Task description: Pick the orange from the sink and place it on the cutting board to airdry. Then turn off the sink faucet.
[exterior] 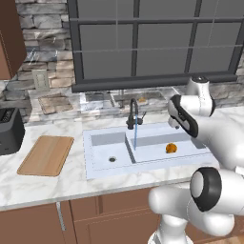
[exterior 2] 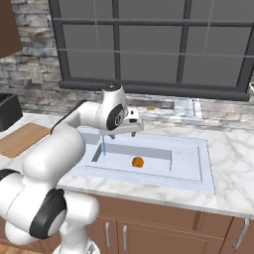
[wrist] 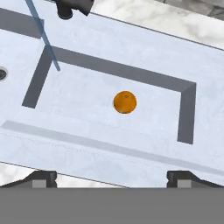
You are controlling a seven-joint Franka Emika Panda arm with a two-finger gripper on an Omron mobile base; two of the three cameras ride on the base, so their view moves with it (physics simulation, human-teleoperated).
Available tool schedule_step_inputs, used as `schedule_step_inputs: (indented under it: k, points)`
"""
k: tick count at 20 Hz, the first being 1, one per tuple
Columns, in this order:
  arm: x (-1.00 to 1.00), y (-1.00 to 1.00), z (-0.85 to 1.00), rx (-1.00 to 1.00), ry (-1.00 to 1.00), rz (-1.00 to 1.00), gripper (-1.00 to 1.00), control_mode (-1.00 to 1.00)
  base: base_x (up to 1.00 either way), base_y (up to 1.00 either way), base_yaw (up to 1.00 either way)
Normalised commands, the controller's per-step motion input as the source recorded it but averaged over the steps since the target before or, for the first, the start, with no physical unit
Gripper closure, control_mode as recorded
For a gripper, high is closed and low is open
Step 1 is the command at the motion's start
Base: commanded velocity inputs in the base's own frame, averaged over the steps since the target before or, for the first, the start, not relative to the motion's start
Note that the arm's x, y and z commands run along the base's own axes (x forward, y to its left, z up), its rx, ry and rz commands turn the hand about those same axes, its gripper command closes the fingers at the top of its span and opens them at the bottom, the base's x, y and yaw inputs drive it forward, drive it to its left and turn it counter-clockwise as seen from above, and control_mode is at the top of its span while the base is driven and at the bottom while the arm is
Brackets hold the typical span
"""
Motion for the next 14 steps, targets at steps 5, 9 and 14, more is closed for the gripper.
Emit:
schedule_step_inputs:
  k: [5,9,14]
  points:
    - [0.16,-0.05,-0.3,0.04,0.0,0.03,-1.0,-1.0,0.0,0.0,0.0]
    - [0.13,0.0,-0.27,0.02,0.0,0.02,-1.0,-1.0,0.0,0.0,0.0]
    - [0.07,0.0,-0.25,0.02,0.0,0.01,-1.0,-1.0,0.0,0.0,0.0]
